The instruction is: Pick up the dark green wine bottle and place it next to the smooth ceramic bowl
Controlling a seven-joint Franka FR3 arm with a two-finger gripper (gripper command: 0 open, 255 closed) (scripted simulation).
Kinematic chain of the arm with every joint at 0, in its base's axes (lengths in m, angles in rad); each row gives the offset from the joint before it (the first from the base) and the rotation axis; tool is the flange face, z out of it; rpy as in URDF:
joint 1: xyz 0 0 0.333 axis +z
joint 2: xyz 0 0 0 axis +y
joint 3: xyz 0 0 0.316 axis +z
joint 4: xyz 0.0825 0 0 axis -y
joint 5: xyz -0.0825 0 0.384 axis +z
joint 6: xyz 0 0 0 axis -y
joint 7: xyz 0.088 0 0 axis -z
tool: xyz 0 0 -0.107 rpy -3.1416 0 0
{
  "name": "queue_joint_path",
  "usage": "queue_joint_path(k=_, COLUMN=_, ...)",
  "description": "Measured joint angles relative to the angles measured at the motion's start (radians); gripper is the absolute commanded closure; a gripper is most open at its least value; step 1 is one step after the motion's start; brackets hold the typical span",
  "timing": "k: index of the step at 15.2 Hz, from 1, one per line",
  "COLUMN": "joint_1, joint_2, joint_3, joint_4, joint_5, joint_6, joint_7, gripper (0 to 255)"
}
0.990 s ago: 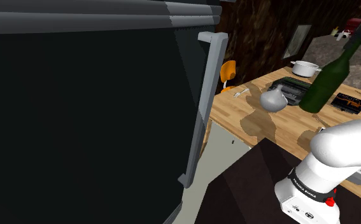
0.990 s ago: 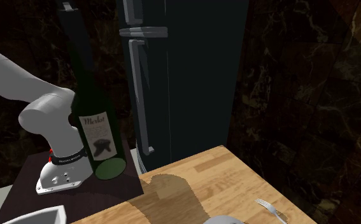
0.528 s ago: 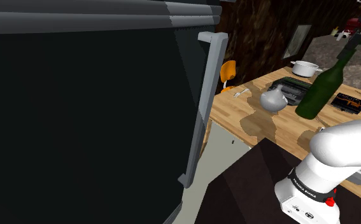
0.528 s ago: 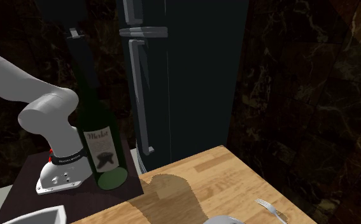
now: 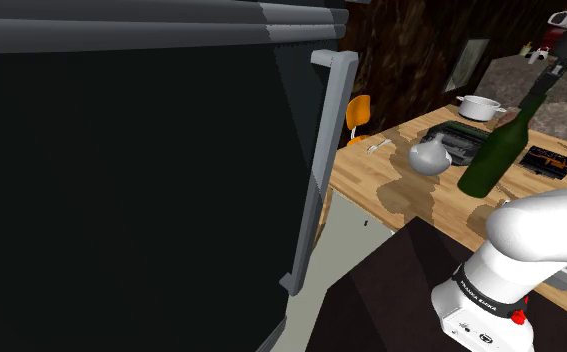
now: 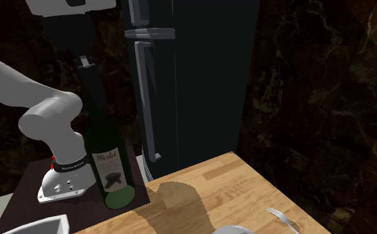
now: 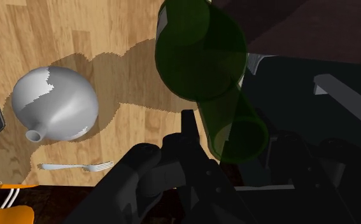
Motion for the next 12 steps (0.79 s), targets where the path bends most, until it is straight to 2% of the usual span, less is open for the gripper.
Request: queue_joint_path(k=12, joint_1=-0.025, joint_2=-0.039, joint_3=-0.044, joint_4=-0.180, joint_5=-0.044, joint_6=0.143, joint_7=0.000, gripper=255)
